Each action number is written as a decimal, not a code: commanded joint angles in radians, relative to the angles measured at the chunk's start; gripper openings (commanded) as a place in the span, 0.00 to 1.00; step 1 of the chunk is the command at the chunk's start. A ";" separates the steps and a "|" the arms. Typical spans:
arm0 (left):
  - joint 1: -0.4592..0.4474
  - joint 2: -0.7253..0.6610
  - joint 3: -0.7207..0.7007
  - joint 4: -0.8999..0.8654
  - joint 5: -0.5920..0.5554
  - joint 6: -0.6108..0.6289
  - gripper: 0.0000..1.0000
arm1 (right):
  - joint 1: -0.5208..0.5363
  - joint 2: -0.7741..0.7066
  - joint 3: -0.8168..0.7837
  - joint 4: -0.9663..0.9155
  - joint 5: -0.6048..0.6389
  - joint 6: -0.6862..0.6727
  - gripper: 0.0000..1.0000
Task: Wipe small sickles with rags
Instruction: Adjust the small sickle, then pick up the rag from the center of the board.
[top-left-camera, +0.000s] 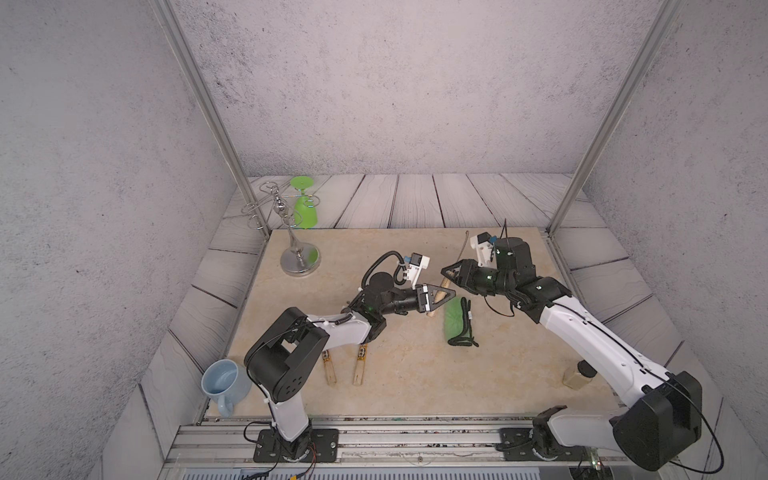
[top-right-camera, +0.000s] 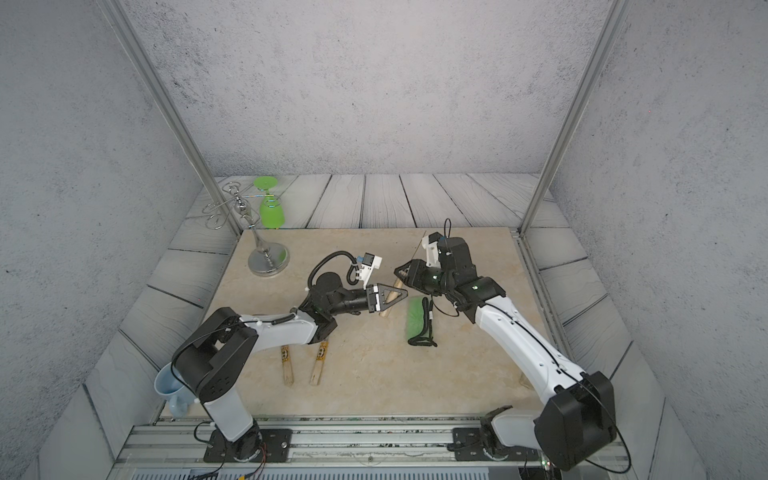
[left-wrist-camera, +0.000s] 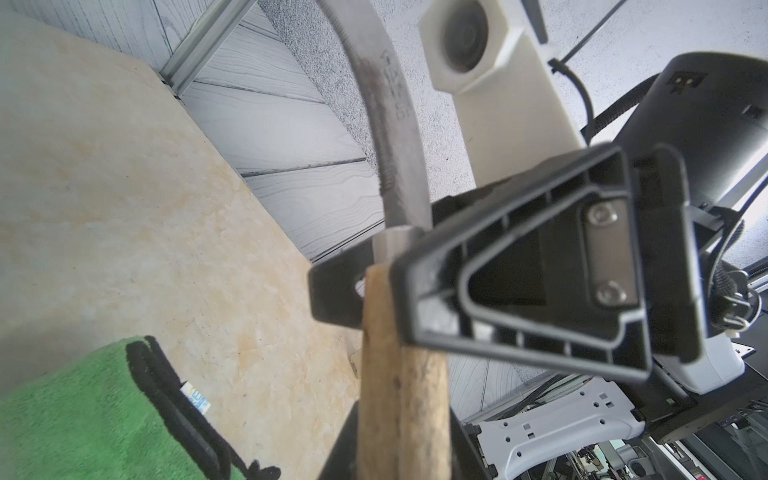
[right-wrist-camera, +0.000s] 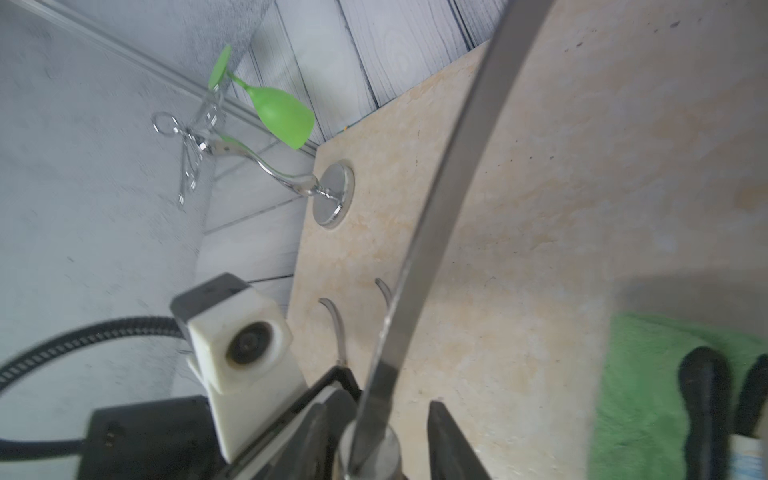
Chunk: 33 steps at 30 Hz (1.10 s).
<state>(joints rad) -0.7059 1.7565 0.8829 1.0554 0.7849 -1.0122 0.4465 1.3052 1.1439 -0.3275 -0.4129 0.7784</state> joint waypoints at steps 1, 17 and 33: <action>0.029 -0.003 -0.035 0.066 -0.016 -0.006 0.00 | 0.006 -0.021 0.050 -0.124 0.040 -0.090 0.56; 0.129 -0.095 -0.203 0.100 0.032 -0.012 0.00 | -0.138 0.059 0.085 -0.464 0.099 -0.394 0.72; 0.136 -0.111 -0.235 0.193 0.033 -0.089 0.00 | -0.204 0.353 0.008 -0.378 0.001 -0.465 0.78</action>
<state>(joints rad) -0.5777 1.6547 0.6598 1.1637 0.8085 -1.0756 0.2481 1.5982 1.1378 -0.7246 -0.3801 0.3351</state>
